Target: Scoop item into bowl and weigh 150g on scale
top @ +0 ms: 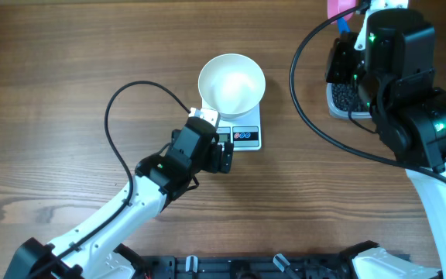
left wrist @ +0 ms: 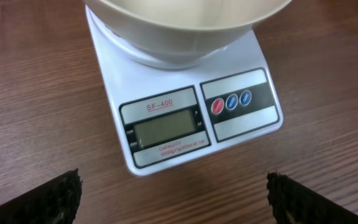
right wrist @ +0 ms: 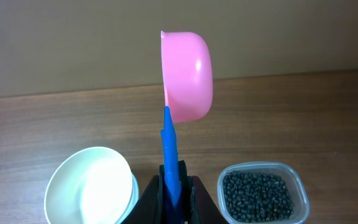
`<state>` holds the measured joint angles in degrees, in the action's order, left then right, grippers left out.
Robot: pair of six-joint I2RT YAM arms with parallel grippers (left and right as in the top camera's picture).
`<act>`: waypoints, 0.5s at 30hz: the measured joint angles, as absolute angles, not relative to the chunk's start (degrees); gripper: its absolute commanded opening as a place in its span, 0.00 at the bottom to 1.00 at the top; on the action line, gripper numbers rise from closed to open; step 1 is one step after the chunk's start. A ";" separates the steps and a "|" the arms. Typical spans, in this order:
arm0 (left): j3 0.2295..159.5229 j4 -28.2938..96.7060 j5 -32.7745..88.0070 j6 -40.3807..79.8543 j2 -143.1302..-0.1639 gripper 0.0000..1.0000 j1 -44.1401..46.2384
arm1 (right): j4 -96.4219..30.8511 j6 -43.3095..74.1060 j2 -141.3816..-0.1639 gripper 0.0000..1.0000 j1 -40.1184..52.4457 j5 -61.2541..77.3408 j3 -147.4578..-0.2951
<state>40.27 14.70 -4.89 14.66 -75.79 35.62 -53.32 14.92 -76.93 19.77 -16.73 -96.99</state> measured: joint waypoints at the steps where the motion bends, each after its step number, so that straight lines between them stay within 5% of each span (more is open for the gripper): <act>1: 39.94 13.06 -4.89 14.63 -75.92 1.00 35.62 | -53.32 14.92 -76.93 0.04 19.77 -16.73 -96.99; 15: 39.86 6.15 -6.74 13.13 -81.82 1.00 35.62 | -53.71 14.92 -76.93 0.04 19.77 -16.73 -96.99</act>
